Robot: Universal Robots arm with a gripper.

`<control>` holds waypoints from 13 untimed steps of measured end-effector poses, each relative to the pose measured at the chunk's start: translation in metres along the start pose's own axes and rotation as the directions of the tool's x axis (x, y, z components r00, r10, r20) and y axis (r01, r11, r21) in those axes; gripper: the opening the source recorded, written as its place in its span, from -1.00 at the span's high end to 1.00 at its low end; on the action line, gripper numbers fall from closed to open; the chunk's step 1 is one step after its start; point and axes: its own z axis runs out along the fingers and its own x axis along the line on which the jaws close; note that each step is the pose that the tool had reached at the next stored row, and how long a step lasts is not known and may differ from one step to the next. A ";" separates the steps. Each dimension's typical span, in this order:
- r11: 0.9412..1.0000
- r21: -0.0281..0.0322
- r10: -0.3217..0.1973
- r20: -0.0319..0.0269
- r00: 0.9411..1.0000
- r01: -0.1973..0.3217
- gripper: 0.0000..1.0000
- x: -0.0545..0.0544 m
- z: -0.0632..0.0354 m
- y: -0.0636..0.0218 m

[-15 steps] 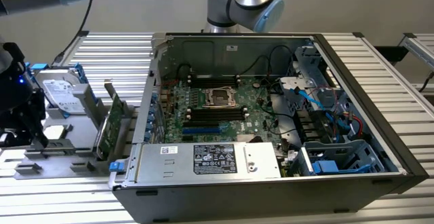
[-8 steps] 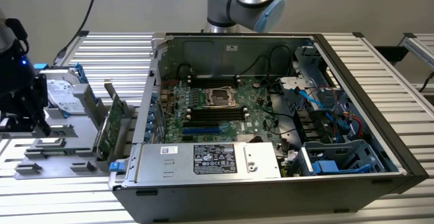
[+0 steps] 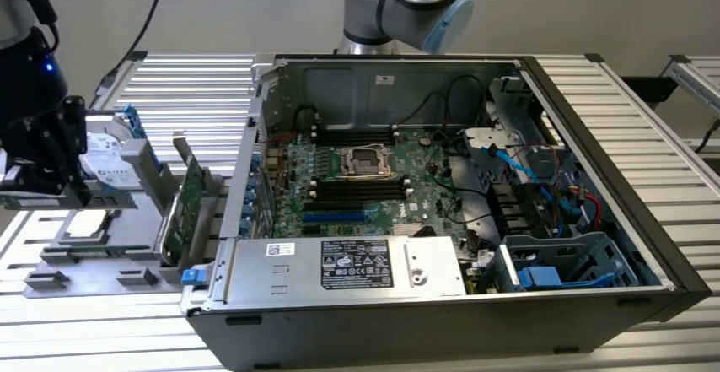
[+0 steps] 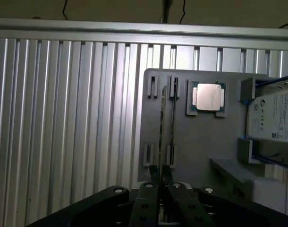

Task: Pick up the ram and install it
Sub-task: 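Pick up the ram and move it above insertion slot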

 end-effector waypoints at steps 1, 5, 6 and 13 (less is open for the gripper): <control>1.000 -0.001 0.000 -0.001 1.000 0.000 0.72 0.000 -0.0037 -0.0024; 1.000 -0.007 0.000 -0.005 1.000 0.000 0.72 -0.001 -0.0180 -0.0126; 1.000 -0.008 0.000 -0.006 1.000 0.000 0.72 -0.001 -0.0209 -0.0157; 1.000 -0.010 0.000 -0.008 1.000 0.000 0.72 -0.001 -0.0358 -0.0451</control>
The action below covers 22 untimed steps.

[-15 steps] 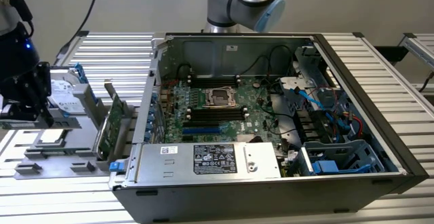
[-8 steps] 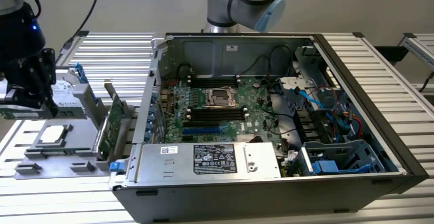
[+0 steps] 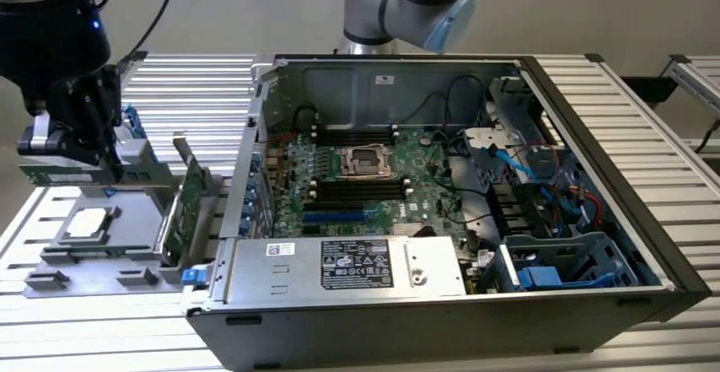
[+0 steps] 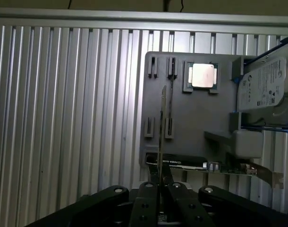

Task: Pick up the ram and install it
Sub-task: 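Pick up the ram and move it above insertion slot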

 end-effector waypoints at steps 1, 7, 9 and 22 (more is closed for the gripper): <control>1.000 0.000 0.000 0.000 1.000 0.000 0.72 0.000 -0.0021 -0.0043; 1.000 0.000 0.000 -0.002 1.000 0.000 0.72 0.000 -0.0145 -0.0301; 1.000 -0.001 0.000 -0.003 1.000 0.000 0.72 0.000 -0.0188 -0.0389; 1.000 -0.004 0.001 -0.015 1.000 -0.001 0.72 0.000 -0.0426 -0.0925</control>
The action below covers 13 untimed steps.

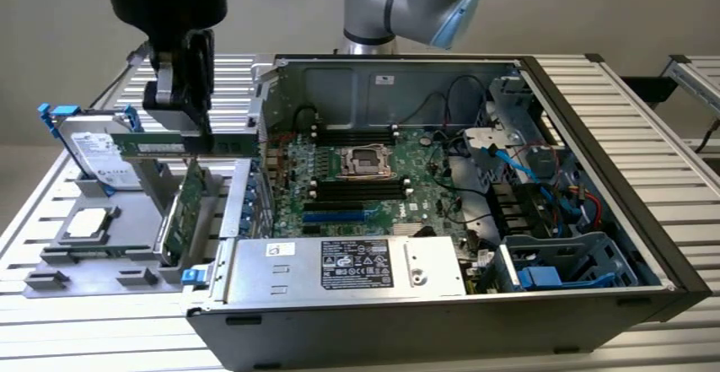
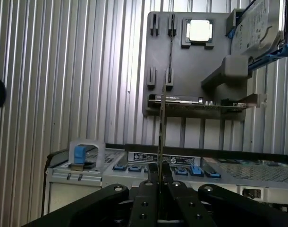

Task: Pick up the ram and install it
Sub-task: 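Pick up the ram and move it above insertion slot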

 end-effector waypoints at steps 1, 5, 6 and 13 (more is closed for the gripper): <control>1.000 0.000 0.000 -0.001 1.000 0.000 0.72 0.000 -0.0016 -0.0041; 1.000 -0.001 0.001 -0.008 1.000 -0.001 0.72 0.000 -0.0076 -0.0206; 1.000 -0.001 0.001 -0.009 1.000 -0.001 0.72 0.000 -0.0089 -0.0247; 1.000 -0.002 0.002 -0.017 1.000 -0.002 0.72 -0.002 -0.0147 -0.0500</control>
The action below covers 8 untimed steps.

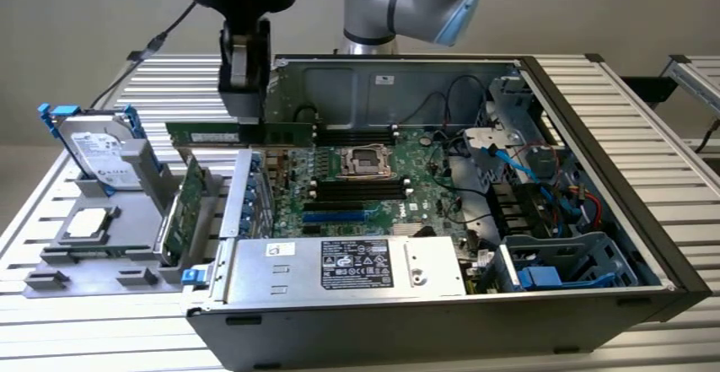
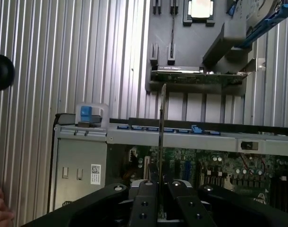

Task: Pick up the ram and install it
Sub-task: 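Pick up the ram and move it above insertion slot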

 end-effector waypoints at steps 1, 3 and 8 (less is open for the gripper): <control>1.000 0.000 0.000 -0.001 1.000 0.000 0.72 -0.001 -0.0004 -0.0031; 1.000 0.000 0.000 -0.003 1.000 0.000 0.72 -0.003 -0.0013 -0.0090; 1.000 0.001 0.001 -0.009 1.000 -0.001 0.72 -0.011 -0.0036 -0.0234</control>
